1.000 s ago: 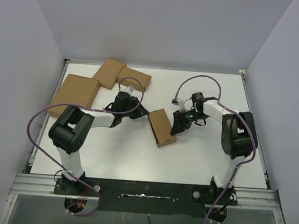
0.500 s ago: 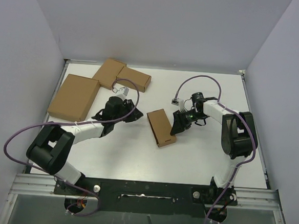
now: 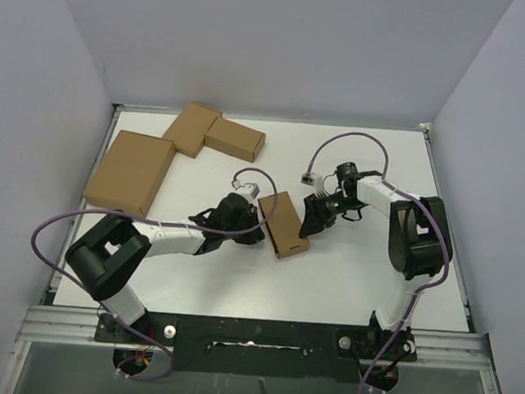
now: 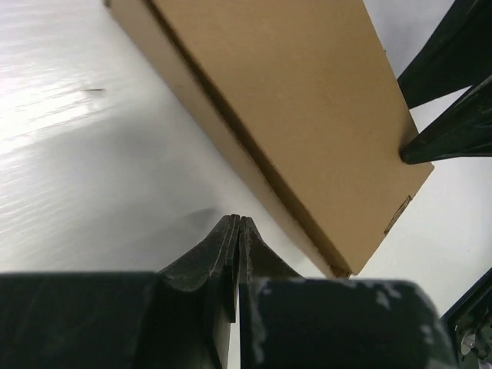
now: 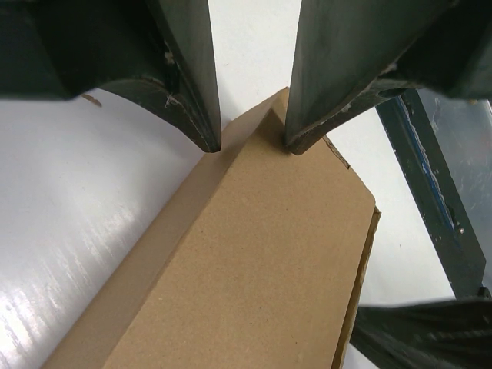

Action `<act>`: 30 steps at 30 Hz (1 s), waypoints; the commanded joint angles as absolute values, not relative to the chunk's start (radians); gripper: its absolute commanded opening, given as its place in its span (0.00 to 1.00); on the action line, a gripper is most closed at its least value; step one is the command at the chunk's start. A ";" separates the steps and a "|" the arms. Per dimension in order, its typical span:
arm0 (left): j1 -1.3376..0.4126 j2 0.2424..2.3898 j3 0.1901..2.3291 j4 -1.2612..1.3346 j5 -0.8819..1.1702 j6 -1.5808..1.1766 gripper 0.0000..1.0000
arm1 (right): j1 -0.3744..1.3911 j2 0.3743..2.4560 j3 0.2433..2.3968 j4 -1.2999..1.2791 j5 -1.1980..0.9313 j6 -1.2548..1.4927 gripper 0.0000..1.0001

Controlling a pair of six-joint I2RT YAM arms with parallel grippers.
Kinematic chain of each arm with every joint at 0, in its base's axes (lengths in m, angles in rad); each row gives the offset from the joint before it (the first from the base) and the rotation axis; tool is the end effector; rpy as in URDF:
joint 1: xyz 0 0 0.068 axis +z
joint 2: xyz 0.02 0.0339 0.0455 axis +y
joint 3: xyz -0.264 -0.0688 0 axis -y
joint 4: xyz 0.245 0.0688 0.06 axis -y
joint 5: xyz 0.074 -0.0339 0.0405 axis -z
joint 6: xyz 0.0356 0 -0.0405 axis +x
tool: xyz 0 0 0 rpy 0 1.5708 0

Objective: Fold the paper box

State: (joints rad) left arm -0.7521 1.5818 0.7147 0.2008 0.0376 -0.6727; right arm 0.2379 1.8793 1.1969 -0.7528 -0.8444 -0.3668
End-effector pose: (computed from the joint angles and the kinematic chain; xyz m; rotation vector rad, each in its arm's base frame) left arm 0.2279 -0.2150 0.1618 0.1154 2.3614 -0.7844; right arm 0.3254 0.1063 0.1603 -0.8856 2.5618 1.2027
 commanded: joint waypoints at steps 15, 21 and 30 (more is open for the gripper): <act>-0.842 1.706 0.920 0.183 0.043 -0.692 0.03 | 0.256 1.896 1.204 -0.729 -0.747 -0.412 0.38; -0.845 1.615 0.762 0.186 0.027 -0.747 0.04 | 0.252 1.893 1.203 -0.727 -0.746 -0.409 0.38; -0.919 1.564 0.756 0.110 -0.073 -0.795 0.00 | 0.253 1.893 1.202 -0.724 -0.741 -0.408 0.38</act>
State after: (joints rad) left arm -0.8776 1.6218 0.7090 0.1219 -0.0113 -0.7628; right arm 0.2375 1.8793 1.2045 -0.7700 -0.8291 -0.3676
